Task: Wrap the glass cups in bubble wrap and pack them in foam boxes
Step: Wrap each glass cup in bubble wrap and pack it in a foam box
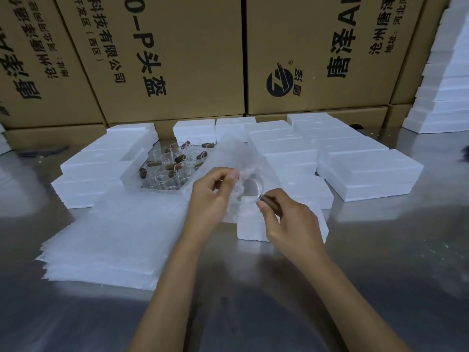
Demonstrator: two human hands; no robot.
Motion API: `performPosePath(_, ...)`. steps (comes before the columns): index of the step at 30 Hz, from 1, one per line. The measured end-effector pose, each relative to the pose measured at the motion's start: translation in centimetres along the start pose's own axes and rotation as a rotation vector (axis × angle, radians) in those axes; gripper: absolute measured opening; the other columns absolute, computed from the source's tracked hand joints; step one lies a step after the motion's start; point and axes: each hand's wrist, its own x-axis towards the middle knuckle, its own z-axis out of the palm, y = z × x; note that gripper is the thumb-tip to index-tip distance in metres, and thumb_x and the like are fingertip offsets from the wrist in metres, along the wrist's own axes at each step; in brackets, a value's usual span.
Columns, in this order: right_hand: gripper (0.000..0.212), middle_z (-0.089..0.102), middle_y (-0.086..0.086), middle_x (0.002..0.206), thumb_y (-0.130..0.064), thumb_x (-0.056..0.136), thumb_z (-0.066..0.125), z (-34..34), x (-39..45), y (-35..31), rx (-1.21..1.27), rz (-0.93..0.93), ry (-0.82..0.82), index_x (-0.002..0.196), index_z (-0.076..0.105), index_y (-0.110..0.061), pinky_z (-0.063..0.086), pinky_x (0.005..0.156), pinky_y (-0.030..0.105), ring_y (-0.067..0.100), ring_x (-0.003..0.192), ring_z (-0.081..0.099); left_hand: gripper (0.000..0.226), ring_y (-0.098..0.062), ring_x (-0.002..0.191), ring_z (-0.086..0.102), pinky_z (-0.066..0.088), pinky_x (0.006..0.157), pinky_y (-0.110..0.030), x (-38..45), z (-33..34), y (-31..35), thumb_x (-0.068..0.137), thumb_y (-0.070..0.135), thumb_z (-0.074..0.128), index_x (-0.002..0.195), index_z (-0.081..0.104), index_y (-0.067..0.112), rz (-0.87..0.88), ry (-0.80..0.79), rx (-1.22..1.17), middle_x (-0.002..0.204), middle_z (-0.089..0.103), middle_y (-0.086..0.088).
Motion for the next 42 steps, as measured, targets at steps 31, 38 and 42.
performPosePath(31,0.025,0.074,-0.002,0.08,-0.018,0.098,0.043,-2.4,1.3,0.0,1.0,0.36,-0.384,0.11,0.064,-0.015,0.045,0.044,0.02,0.008,0.045,0.058,0.085,-0.004,0.126,0.058,0.049,0.106,-0.035,0.0,-0.4,-0.4,0.069,0.068,0.078,0.142,0.052,0.032,-0.173,-0.094,-0.187,0.135,0.063,0.016)
performPosePath(38,0.032,0.061,0.033,0.124,-0.036,0.102,0.051,-2.2,1.0,-1.0,0.957,0.408,-0.355,0.115,0.072,-0.016,0.05,0.1,0.055,0.049,0.122,0.055,0.084,-0.013,0.124,0.062,0.043,0.111,-0.047,-0.9,1.9,-0.5,0.058,0.063,0.088,0.131,0.058,0.036,-0.351,-0.222,-0.407,0.132,0.067,0.012)
performPosePath(42,0.032,0.071,0.002,0.124,-0.033,0.105,0.047,-2.2,1.0,-1.4,1.0,0.377,-0.412,0.127,0.068,-0.021,0.051,0.102,0.031,0.016,0.12,0.065,0.084,0.002,0.104,0.069,0.055,0.096,-0.034,-1.2,2.1,-0.2,0.055,0.059,0.089,0.129,0.057,0.035,-0.431,-0.244,-0.495,0.117,0.072,0.019)
